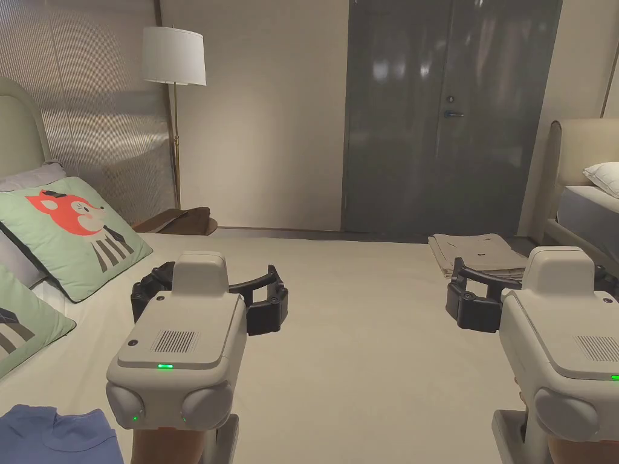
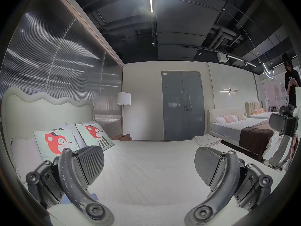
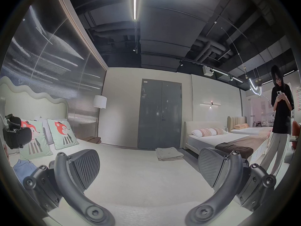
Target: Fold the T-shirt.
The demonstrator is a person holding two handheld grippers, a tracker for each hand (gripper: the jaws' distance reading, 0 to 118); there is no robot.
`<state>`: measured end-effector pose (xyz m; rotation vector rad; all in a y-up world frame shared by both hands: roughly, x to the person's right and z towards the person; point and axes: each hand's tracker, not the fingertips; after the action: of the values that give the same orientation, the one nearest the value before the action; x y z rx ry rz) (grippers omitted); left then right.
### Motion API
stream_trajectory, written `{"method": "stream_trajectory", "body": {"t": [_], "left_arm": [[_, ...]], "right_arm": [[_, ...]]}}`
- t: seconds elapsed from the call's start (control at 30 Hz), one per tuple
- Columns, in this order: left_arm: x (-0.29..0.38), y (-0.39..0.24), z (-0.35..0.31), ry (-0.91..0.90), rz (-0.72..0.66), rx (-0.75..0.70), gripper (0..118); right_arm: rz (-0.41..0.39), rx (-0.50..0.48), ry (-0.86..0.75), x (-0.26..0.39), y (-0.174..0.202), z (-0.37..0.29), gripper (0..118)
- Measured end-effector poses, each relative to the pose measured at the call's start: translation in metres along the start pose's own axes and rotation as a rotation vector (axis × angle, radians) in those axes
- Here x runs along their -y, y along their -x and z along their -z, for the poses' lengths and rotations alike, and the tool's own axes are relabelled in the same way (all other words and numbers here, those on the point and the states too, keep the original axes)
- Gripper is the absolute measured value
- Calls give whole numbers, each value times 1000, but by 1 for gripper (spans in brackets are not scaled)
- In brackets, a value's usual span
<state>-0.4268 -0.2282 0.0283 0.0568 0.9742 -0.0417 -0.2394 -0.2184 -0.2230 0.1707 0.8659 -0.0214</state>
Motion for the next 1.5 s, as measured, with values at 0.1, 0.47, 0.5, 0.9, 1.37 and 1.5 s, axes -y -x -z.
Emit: {"method": "stream_trajectory", "body": {"t": [0.1,0.47,0.5,0.9,1.37,1.5], "left_arm": [[0,0,0,1,-4,-1,111],[-1,2,-1,-5,2,-7,111],[-1,3,-1,-5,1,-8,111],[-1,2,-2,1,1,-10,111],[-2,-1,-6,-13,2,-3,0],[-3,-4,-8,-23,24,-1,0]], "right_arm": [[2,1,0,0,0,0,118],[-5,-1,0,-1,2,-2,118],[-6,0,0,-2,2,-3,118],[-7,2,0,-3,1,-6,118],[-10,-12,14,-3,-4,-12,0],[0,-7,14,-2,-4,-11,0]]}}
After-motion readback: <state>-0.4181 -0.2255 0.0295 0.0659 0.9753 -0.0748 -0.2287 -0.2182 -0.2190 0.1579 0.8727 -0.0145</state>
